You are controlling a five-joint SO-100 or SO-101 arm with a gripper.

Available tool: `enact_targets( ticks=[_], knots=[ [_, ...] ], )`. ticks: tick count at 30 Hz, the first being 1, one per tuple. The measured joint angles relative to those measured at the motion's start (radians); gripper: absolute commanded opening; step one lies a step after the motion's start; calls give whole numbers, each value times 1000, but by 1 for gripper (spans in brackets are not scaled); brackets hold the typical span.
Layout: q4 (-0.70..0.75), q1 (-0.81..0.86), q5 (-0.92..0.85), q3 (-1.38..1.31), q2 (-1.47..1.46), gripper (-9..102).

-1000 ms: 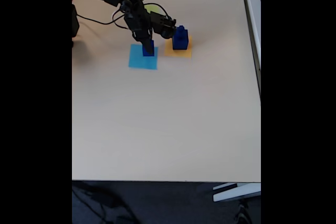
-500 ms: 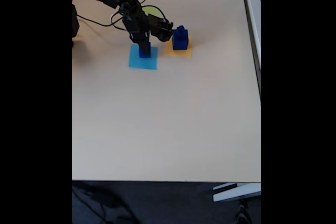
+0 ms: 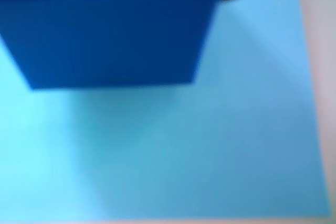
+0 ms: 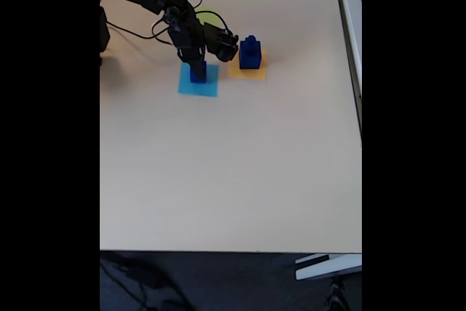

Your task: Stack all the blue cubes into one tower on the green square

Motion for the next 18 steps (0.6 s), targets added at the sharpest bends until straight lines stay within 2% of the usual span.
enact_targets(
  ticks=[18],
  knots=[
    [-9, 0, -3, 0, 0, 10]
  ],
)
